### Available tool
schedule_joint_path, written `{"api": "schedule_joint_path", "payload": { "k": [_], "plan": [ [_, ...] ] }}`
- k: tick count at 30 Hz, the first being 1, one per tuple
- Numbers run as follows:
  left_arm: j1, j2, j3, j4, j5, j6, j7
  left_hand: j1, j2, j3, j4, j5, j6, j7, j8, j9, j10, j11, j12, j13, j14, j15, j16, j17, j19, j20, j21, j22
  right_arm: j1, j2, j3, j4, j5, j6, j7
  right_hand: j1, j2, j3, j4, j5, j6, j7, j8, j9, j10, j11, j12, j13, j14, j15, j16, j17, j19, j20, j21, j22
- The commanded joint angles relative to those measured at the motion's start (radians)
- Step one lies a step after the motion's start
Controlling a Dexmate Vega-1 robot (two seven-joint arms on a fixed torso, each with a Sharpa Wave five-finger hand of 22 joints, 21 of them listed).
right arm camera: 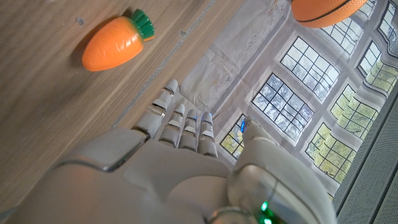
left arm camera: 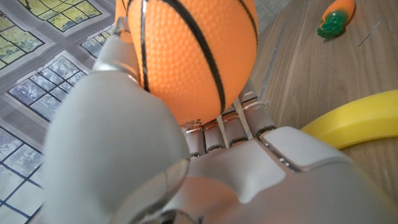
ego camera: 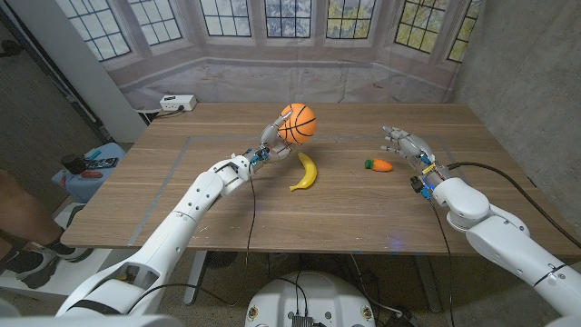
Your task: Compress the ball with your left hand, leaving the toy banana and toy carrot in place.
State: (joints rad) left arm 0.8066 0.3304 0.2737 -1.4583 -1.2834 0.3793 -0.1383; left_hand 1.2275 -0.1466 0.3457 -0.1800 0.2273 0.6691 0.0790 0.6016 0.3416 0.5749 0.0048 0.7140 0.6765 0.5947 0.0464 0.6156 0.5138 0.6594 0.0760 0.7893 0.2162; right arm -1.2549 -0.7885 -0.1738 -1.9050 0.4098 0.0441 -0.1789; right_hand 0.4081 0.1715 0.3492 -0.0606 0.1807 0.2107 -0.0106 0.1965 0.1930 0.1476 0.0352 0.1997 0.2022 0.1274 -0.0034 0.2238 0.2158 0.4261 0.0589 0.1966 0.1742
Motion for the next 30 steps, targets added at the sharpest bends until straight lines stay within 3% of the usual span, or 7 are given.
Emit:
{"api": "schedule_joint_path", "payload": {
  "k": [1,7,16,19,23,27,30],
  "plan": [
    [0.017,0.006,-0.007,-0.038,-0.018,0.004,0.047,0.245,0.216,-0.004,0.005,0.005,0.049,-0.011,0.058,0.072,0.085,-0.045,0.003,-0.002,0.268,-0.24,0.012,0.011,0.175,-0.178,0.038,0.01,0.004,-0.008,-0.004,-0.012,0.011,-0.008,0.002,-0.006,-0.001,0.003,-0.005,-0.002,0.009,-0.002,0.003,0.003,0.001,-0.003,0.003,0.002,-0.001,0.0,0.005,0.002,0.003,0.005,0.005,0.002],
    [0.028,0.018,-0.012,-0.055,-0.034,0.016,0.054,0.254,0.217,-0.004,0.007,0.007,0.056,-0.015,0.057,0.068,0.095,-0.05,-0.001,-0.001,0.273,-0.239,0.008,0.013,0.174,-0.183,0.059,0.013,0.007,-0.01,-0.008,-0.017,0.014,-0.011,0.005,-0.006,-0.001,0.004,-0.006,-0.002,0.009,-0.002,0.003,0.003,0.0,-0.003,0.003,0.002,0.0,0.0,0.006,0.002,0.003,0.004,0.004,0.002],
    [0.033,0.037,-0.016,-0.061,-0.052,0.028,0.032,0.224,0.223,-0.021,0.031,0.011,0.009,-0.004,0.026,0.055,0.051,-0.04,-0.046,-0.005,0.251,-0.239,-0.028,-0.006,0.128,-0.177,0.093,0.007,0.012,-0.005,-0.019,-0.016,0.012,-0.004,0.005,-0.006,-0.001,0.004,-0.006,-0.002,0.009,-0.001,0.003,0.003,0.0,-0.002,0.003,0.002,-0.001,-0.001,0.006,0.002,0.003,0.005,0.004,0.002],
    [0.028,0.043,-0.014,-0.05,-0.06,0.037,-0.001,0.198,0.231,-0.024,0.04,0.014,-0.016,0.002,0.01,0.049,0.029,-0.035,-0.071,-0.012,0.23,-0.229,-0.051,-0.016,0.105,-0.169,0.098,-0.003,0.012,-0.004,-0.021,-0.016,0.011,-0.002,0.003,-0.006,-0.001,0.004,-0.006,-0.002,0.009,-0.002,0.002,0.003,0.0,-0.003,0.003,0.002,-0.001,-0.001,0.006,0.002,0.003,0.004,0.004,0.002],
    [0.022,0.046,-0.011,-0.039,-0.062,0.039,-0.033,0.114,0.225,-0.037,0.07,0.018,-0.062,0.013,-0.021,0.037,-0.002,-0.033,-0.108,-0.025,0.175,-0.169,-0.107,-0.035,0.061,-0.148,0.097,-0.025,0.014,-0.005,-0.023,-0.015,0.009,0.002,0.005,-0.006,-0.001,0.004,-0.006,-0.002,0.009,-0.001,0.003,0.003,0.001,-0.003,0.003,0.002,0.0,0.0,0.006,0.002,0.003,0.004,0.004,0.002],
    [0.022,0.047,-0.01,-0.035,-0.06,0.035,-0.051,0.054,0.215,-0.043,0.086,0.021,-0.091,0.005,-0.05,0.022,-0.03,-0.025,-0.14,-0.042,0.146,-0.152,-0.148,-0.06,0.03,-0.137,0.089,-0.035,0.016,-0.005,-0.025,-0.014,0.006,0.005,0.005,-0.006,-0.001,0.004,-0.007,-0.002,0.009,-0.002,0.002,0.003,0.001,-0.003,0.003,0.002,0.0,-0.001,0.006,0.002,0.003,0.004,0.004,0.002],
    [0.022,0.052,-0.01,-0.031,-0.059,0.035,-0.073,0.031,0.208,-0.045,0.089,0.021,-0.103,0.014,-0.063,0.015,-0.044,-0.025,-0.157,-0.052,0.143,-0.154,-0.164,-0.075,0.026,-0.137,0.088,-0.039,0.019,-0.004,-0.027,-0.012,0.006,0.007,0.007,-0.007,-0.001,0.005,-0.007,-0.002,0.008,-0.002,0.002,0.003,0.001,-0.003,0.003,0.002,0.0,-0.001,0.006,0.002,0.003,0.004,0.004,0.002]
  ]
}}
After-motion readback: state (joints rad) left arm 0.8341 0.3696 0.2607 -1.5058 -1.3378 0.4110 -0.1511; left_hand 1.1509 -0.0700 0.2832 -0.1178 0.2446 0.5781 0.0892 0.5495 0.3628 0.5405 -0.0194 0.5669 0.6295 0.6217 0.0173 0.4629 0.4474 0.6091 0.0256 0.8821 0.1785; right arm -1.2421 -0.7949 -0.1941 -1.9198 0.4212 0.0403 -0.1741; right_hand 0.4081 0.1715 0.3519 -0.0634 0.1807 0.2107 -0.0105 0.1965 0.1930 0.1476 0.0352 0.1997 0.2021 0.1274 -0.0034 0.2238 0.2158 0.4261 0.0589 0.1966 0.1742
